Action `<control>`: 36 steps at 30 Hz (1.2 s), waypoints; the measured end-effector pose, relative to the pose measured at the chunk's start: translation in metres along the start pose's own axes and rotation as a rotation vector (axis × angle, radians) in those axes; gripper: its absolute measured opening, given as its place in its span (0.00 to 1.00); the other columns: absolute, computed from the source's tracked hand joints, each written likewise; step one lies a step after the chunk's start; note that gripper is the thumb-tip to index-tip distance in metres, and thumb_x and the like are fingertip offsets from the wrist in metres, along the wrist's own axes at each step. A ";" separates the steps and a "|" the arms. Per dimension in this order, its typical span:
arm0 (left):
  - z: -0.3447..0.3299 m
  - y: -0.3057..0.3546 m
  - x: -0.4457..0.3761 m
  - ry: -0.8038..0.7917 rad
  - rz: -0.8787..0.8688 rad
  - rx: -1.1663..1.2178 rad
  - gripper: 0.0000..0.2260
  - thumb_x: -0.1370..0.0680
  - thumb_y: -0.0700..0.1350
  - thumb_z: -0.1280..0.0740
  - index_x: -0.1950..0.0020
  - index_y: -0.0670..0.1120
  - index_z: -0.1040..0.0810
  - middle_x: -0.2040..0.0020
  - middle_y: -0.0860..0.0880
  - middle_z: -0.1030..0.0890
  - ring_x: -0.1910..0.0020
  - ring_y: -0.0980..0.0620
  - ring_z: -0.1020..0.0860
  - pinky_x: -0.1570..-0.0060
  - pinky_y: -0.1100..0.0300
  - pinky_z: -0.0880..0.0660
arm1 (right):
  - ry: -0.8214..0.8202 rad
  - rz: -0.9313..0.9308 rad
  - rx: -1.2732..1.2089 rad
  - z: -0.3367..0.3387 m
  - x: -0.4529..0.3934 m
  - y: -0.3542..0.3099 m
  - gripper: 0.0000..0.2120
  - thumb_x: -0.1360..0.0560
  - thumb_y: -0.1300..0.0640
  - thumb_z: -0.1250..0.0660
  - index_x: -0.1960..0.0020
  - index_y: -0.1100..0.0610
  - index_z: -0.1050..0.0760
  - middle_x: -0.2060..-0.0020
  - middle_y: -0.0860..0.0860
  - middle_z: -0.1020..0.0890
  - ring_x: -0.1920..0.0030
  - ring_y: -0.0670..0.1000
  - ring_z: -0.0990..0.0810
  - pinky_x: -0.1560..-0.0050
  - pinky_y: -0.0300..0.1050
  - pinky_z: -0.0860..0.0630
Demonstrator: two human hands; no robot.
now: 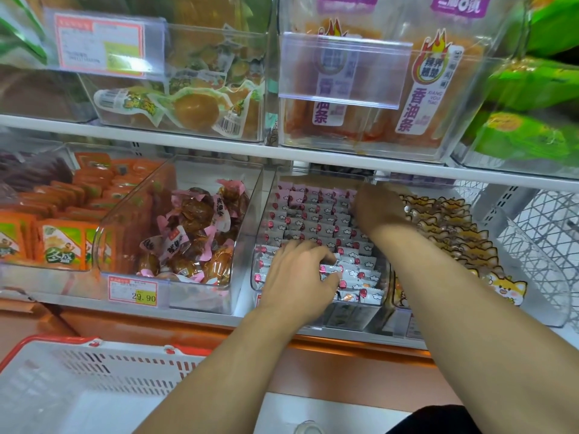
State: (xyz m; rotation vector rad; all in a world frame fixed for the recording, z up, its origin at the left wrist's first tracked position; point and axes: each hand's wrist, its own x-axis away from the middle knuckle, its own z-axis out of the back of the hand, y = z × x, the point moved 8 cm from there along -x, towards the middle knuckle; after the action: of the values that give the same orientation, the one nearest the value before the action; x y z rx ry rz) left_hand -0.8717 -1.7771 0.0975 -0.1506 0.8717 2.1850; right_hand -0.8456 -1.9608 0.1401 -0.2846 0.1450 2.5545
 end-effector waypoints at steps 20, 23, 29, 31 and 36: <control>0.051 -0.015 0.031 0.244 0.396 0.934 0.11 0.23 0.48 0.27 0.41 0.50 0.20 0.50 0.52 0.14 0.52 0.58 0.16 0.51 0.63 0.20 | 0.019 -0.506 -1.830 0.039 0.120 0.025 0.04 0.18 0.66 0.38 0.43 0.63 0.27 0.47 0.58 0.17 0.49 0.52 0.15 0.53 0.44 0.16; 0.048 -0.020 0.037 0.195 0.507 1.193 0.09 0.22 0.44 0.29 0.42 0.44 0.19 0.51 0.45 0.13 0.57 0.50 0.14 0.59 0.63 0.19 | -0.098 -0.486 -1.914 0.031 0.149 0.006 0.05 0.18 0.63 0.36 0.43 0.64 0.26 0.46 0.60 0.17 0.49 0.54 0.13 0.52 0.44 0.16; 0.050 -0.035 0.045 0.252 0.609 1.353 0.08 0.21 0.44 0.30 0.45 0.43 0.17 0.50 0.42 0.13 0.55 0.51 0.15 0.57 0.63 0.18 | -0.284 -0.467 -1.998 0.026 0.157 -0.011 0.07 0.18 0.64 0.35 0.42 0.65 0.24 0.54 0.57 0.12 0.51 0.54 0.13 0.53 0.46 0.16; 0.049 -0.039 0.045 0.271 0.632 1.382 0.08 0.22 0.44 0.29 0.47 0.41 0.18 0.49 0.42 0.13 0.50 0.49 0.14 0.56 0.63 0.19 | -0.319 -0.476 -1.971 0.021 0.155 -0.015 0.07 0.18 0.63 0.35 0.42 0.64 0.23 0.54 0.56 0.12 0.52 0.55 0.13 0.52 0.49 0.15; 0.048 -0.048 0.044 0.286 0.652 1.367 0.07 0.22 0.44 0.29 0.51 0.40 0.20 0.51 0.42 0.13 0.50 0.48 0.14 0.57 0.63 0.19 | -0.251 -0.363 -1.766 0.018 0.141 -0.014 0.07 0.19 0.58 0.33 0.41 0.54 0.25 0.45 0.54 0.15 0.46 0.55 0.14 0.49 0.51 0.15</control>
State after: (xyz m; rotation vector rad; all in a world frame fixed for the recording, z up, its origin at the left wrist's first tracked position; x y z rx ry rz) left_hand -0.8616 -1.6971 0.0925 0.5720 2.6189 1.5829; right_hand -0.9574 -1.8726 0.1244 -0.5026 -2.0292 1.6182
